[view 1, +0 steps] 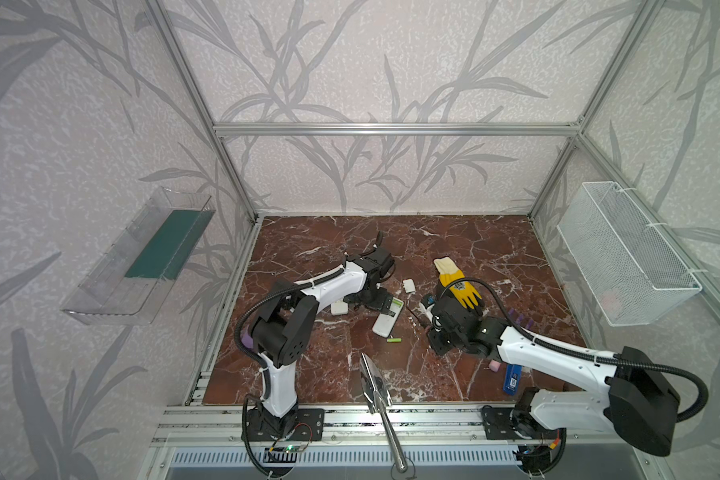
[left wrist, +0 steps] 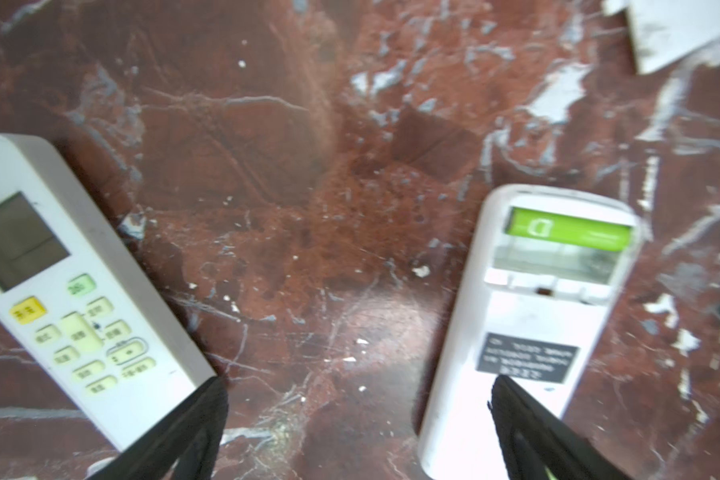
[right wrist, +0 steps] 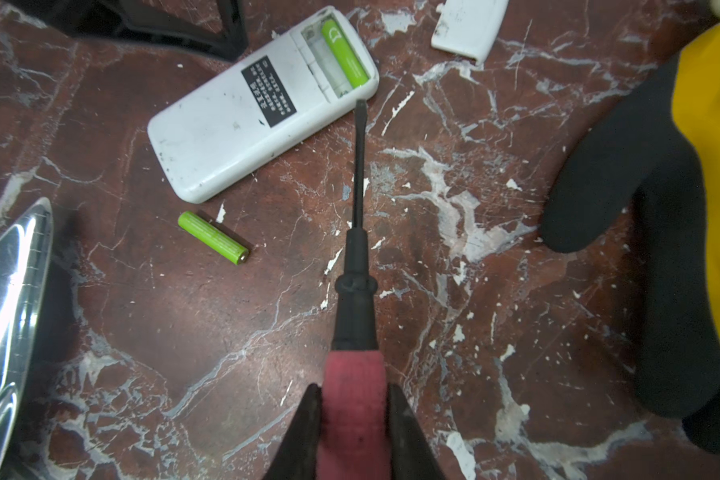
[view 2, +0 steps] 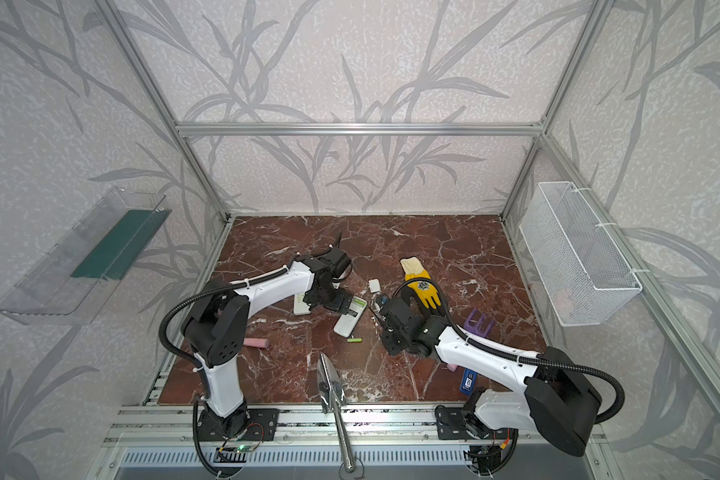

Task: Unload the batteries from the remote control

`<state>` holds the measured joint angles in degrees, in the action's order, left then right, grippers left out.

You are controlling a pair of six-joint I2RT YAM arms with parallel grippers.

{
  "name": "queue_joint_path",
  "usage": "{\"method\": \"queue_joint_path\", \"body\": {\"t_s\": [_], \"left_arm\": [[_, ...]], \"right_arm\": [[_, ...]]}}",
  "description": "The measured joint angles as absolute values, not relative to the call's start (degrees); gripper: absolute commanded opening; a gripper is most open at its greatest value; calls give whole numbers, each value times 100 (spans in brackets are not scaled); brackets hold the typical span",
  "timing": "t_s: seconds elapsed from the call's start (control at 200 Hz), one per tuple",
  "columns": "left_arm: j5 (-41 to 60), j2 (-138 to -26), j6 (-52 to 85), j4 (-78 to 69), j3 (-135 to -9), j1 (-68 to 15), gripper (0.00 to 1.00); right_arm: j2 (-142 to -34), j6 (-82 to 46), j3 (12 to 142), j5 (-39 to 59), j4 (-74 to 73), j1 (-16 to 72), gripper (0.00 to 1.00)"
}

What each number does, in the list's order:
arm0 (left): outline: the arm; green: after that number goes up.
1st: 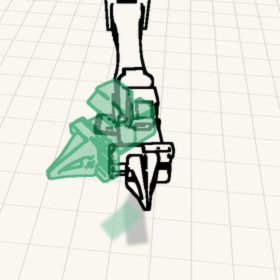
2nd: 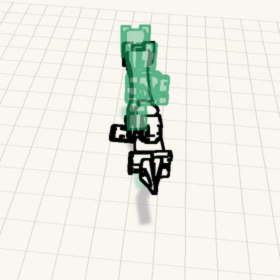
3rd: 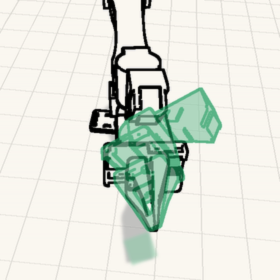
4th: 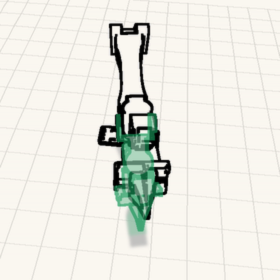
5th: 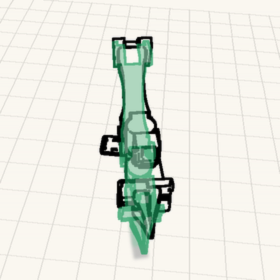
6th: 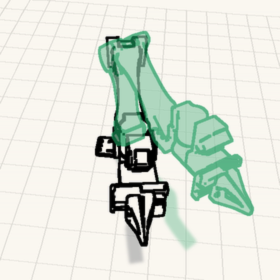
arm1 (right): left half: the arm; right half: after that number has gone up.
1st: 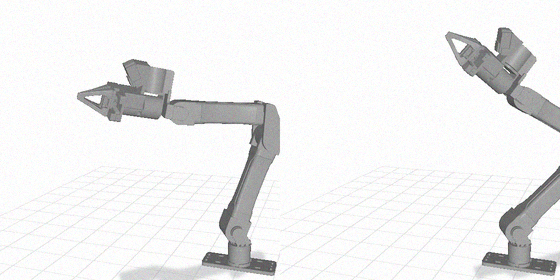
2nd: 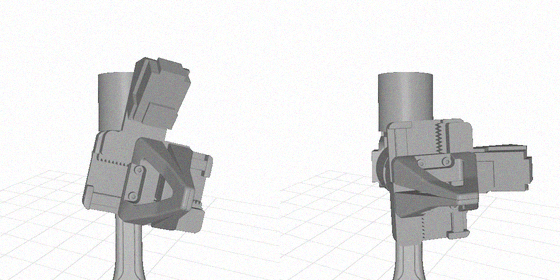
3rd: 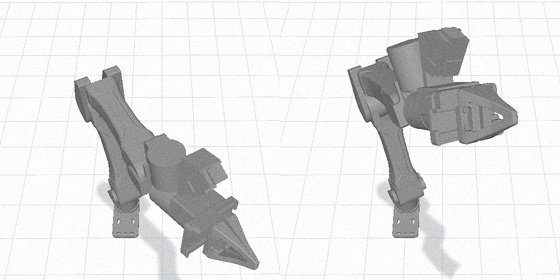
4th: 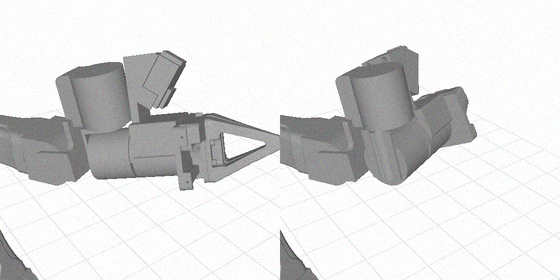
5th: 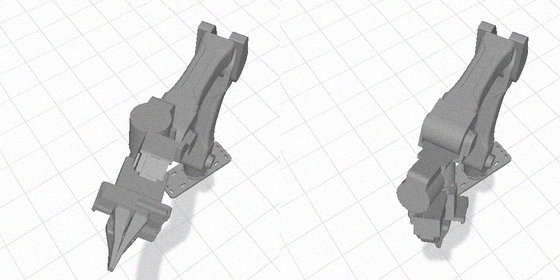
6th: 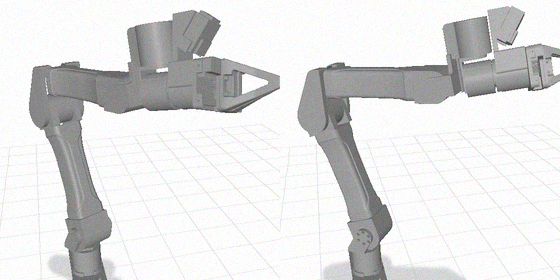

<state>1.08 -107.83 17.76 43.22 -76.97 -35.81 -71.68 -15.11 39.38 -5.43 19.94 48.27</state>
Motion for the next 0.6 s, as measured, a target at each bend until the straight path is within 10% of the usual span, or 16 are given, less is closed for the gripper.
{"method": "queue_joint_path", "body": {"t_s": [0.6], "left_arm": [[864, -11041, 1752, 3614, -7358, -4012, 81]], "right_arm": [[-7557, -1767, 4519, -272, 2134, 4825, 0]]}}
